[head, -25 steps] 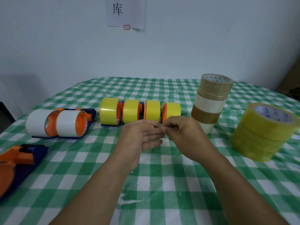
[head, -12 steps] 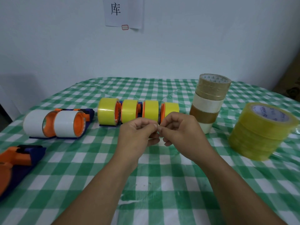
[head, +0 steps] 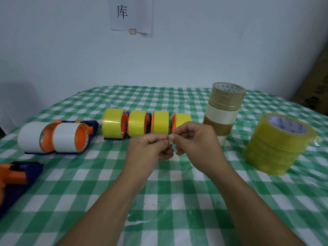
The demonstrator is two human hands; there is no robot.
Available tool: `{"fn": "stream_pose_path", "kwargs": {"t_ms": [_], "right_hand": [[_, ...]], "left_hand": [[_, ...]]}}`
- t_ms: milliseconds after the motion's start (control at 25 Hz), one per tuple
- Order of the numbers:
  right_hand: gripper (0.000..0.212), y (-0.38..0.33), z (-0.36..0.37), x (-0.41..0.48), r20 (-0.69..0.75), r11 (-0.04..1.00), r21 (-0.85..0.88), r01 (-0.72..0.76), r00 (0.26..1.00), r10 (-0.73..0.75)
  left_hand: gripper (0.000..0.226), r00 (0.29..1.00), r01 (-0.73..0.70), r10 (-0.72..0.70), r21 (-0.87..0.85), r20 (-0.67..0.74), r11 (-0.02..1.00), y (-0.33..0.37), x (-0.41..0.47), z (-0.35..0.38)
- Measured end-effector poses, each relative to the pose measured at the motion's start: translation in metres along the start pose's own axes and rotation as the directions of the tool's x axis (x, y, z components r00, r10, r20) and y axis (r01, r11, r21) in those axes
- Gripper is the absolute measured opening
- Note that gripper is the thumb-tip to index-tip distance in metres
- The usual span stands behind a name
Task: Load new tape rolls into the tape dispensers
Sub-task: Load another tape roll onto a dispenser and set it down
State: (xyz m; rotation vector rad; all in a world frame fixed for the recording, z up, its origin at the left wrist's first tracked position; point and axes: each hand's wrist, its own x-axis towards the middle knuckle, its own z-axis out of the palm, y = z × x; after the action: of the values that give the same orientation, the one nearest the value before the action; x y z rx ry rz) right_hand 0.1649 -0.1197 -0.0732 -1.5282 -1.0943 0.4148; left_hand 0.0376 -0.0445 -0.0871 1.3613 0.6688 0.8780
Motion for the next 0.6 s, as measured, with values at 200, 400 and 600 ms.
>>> {"fn": "stream_pose_path", "kwargs": {"t_ms": [200,400,600], "right_hand": [[0.012,0.0,-0.002,0.001,-0.032,1.0,0.008,0.006,0.999,-0.005],[0.013,0.0,-0.002,0.001,-0.029,0.998,-0.025,0.05,0.998,-0.051],[0.004,-0.012,-0.013,-0.002,0.157,0.995,0.032,0.094,0.983,-0.098]], "left_hand": [[0.013,0.993,-0.066,0.062,0.035,0.103,0.997,0.003,0.0,-0.004],[0.016,0.992,-0.059,0.053,0.045,0.118,0.997,0.003,0.001,-0.002],[0.013,0.985,0.048,-0.04,-0.044,0.169,0.998,0.008,0.007,-0.011]]}}
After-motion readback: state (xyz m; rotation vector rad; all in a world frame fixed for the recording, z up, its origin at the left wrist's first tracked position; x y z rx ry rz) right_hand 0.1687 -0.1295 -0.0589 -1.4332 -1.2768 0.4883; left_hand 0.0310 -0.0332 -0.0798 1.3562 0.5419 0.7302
